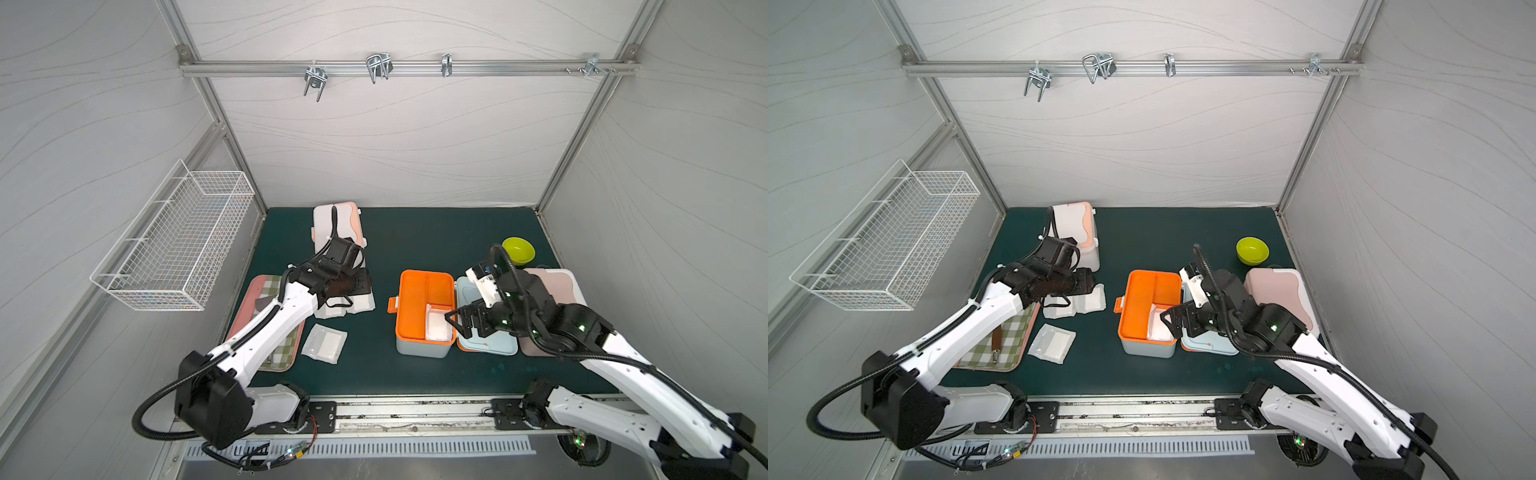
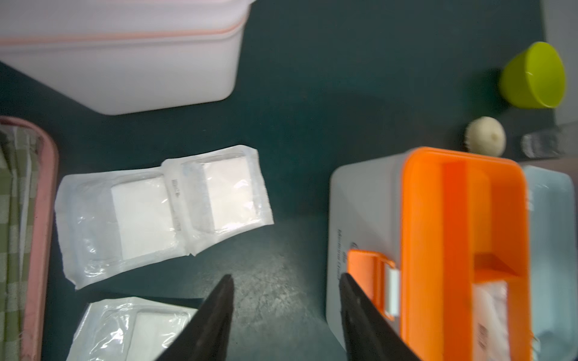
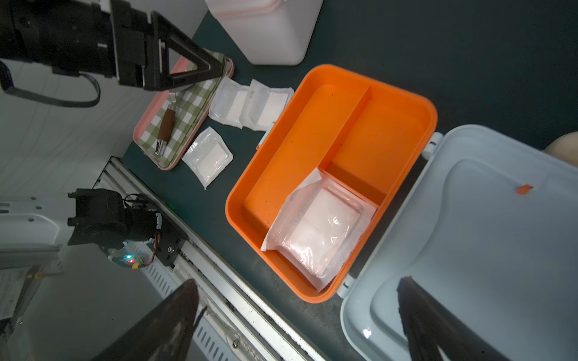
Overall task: Open first aid kits and take out gauze
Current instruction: Pick up the compartment layer from the first aid kit.
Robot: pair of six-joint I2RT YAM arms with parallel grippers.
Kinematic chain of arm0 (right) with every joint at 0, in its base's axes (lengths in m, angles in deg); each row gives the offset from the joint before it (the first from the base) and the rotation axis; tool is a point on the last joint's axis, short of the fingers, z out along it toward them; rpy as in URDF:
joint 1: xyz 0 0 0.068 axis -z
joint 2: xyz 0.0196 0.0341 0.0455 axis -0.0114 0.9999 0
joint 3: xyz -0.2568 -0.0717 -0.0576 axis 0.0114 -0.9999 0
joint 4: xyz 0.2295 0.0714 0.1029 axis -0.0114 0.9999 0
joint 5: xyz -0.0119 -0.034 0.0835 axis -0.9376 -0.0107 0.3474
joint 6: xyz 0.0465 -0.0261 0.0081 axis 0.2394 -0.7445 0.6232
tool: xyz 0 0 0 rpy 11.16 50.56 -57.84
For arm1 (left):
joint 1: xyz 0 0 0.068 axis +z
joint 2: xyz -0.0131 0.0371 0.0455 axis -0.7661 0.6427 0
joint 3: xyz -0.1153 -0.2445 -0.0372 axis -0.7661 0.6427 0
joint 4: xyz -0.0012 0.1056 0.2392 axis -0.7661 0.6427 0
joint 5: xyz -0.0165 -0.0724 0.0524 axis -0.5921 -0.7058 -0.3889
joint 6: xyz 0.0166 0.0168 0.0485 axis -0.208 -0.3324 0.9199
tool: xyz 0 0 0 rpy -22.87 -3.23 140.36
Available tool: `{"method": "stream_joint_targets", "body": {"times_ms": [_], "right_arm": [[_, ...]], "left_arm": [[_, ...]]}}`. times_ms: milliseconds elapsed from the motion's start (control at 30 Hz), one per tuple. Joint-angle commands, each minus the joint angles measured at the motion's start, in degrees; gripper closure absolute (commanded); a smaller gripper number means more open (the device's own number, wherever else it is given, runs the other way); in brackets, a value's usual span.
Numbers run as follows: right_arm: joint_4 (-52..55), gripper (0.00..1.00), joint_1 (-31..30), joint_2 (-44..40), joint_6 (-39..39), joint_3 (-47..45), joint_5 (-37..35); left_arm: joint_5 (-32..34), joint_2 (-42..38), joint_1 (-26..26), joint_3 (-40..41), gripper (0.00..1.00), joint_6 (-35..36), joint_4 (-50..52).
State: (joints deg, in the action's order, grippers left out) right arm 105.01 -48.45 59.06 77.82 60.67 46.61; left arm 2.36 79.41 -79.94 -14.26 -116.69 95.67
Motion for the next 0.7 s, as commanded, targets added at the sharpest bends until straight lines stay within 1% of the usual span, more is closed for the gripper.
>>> {"method": "stream_joint_targets", "body": {"times_ms": [0, 33, 133, 200, 267, 400, 467, 500, 567, 667], "right_arm": [[2.2, 0.01, 0.1, -5.4, -0.6, 1.3, -9.3], [2.4, 0.01, 0.2, -7.2, 0.0, 0.9, -11.4], [2.7, 0.01, 0.7, -12.3, 2.6, -0.9, -17.5], [3.3, 0.01, 1.3, -15.1, 4.4, -2.1, -20.5], [3.9, 0.01, 2.3, -16.8, 5.6, -2.9, -21.5], [5.7, 0.01, 4.6, -16.4, 6.3, -3.2, -19.5], [6.4, 0.01, 5.9, -15.1, 6.3, -3.1, -17.2], [6.6, 0.01, 6.6, -14.2, 6.2, -3.2, -15.8], [6.7, 0.01, 7.7, -12.9, 6.4, -3.5, -13.0], [6.0, 0.01, 9.5, -10.7, 5.8, -4.6, -8.1]], "left_arm": [[1.6, -2.9, -6.0, -4.0, 0.36, -2.0, 3.4], [2.0, -3.2, -8.7, -4.6, 0.32, -2.3, 3.6], [6.9, -1.9, -17.9, -7.3, 0.16, -3.9, 5.8], [9.1, 0.4, -22.3, -9.2, 0.08, -4.9, 7.3], [11.0, 3.2, -25.8, -11.5, 0.02, -5.1, 8.8], [13.9, 9.1, -30.8, -15.6, 0.01, -5.6, 10.7], [13.6, 11.9, -31.4, -17.0, 0.06, -5.9, 11.2], [13.3, 13.4, -31.5, -17.6, 0.11, -6.2, 11.4], [13.2, 15.8, -31.5, -18.6, 0.25, -6.5, 11.5], [12.5, 19.0, -31.5, -19.4, 0.42, -6.8, 10.8]]}}
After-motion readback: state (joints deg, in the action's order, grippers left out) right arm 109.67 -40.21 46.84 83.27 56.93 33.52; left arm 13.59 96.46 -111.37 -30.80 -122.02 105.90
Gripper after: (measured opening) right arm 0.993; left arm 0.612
